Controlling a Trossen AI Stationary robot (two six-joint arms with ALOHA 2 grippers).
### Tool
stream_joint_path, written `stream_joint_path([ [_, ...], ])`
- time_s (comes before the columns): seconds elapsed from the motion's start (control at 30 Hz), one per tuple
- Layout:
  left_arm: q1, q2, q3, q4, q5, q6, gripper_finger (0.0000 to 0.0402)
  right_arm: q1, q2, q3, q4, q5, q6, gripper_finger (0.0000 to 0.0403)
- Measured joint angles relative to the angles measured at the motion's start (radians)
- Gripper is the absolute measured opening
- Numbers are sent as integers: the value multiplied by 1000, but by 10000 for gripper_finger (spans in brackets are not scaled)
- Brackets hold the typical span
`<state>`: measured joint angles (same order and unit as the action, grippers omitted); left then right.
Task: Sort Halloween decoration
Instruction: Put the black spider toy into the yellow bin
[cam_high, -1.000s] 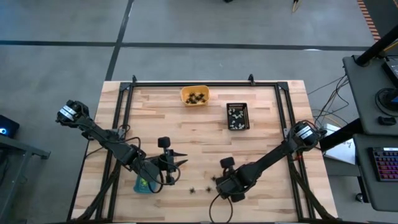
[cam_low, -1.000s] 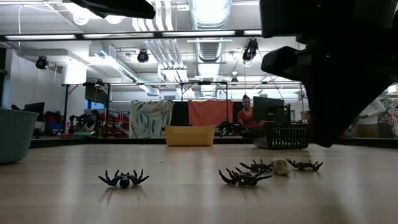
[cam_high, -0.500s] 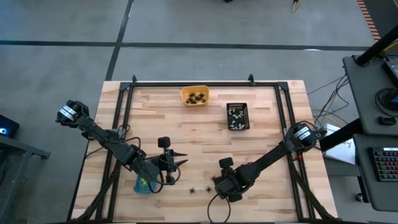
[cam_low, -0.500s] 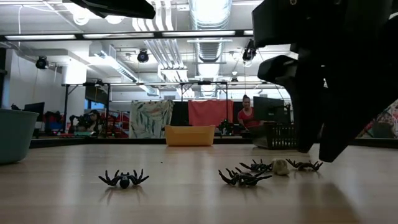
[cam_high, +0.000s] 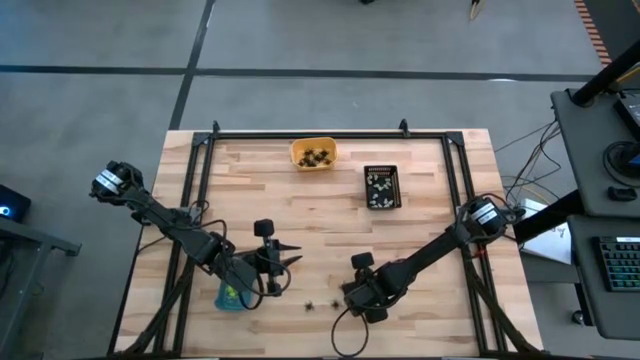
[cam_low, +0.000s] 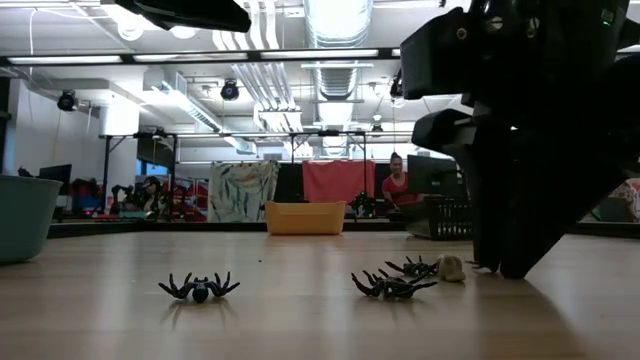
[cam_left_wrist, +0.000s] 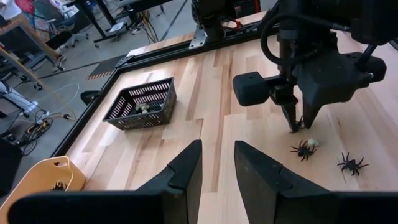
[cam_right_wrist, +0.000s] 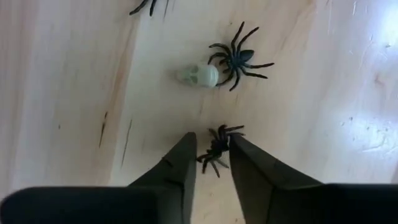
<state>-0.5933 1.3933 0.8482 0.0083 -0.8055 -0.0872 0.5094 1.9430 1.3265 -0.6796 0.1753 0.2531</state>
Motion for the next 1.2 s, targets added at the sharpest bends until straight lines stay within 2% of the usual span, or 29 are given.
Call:
stream_joint_path([
  [0.23, 2, 0, 0, 1, 0, 0, 76, -7, 2, -3, 0, 1, -9, 18],
  [0.47, 2, 0, 0, 6, 0, 0, 76, -18, -25, -8, -11, 9, -8, 10],
  [0.73, 2, 0, 1, 4, 0, 6, 76, -92, -157, -13, -25, 12, -49, 9],
  [0.93, 3, 0, 1, 3, 0, 36, 76, -239, -250, -16, 33, 16, -231, 9],
  [1.13, 3, -1, 2, -13, 0, 52, 76, -443, -292, -24, 192, 0, -484, 9],
  [1.2, 3, -1, 2, -18, 0, 51, 76, -522, -297, -24, 262, -38, -553, 9],
])
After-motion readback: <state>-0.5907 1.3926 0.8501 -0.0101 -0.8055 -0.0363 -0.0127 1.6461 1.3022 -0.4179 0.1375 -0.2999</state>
